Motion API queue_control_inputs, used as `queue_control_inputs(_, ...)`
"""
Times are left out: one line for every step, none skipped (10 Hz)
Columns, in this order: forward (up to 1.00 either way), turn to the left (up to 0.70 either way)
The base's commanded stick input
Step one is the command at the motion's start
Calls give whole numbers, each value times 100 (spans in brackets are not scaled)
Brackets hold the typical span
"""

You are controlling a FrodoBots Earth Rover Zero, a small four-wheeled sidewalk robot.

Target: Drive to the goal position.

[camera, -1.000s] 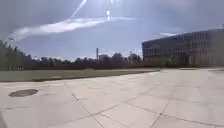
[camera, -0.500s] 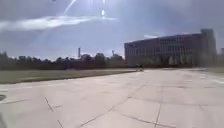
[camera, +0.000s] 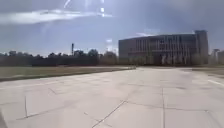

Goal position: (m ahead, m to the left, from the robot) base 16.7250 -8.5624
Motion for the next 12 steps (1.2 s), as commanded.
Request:
queue_control_inputs(70,34)
queue_control_inputs(70,34)
queue_control_inputs(70,30)
queue_control_inputs(70,14)
queue_control_inputs(70,1)
queue_control_inputs(70,-1)
queue_control_inputs(70,-1)
queue_control_inputs(70,-1)
queue_control_inputs(70,-1)
queue_control_inputs(70,-1)
queue_control_inputs(70,-1)
queue_control_inputs(70,-1)
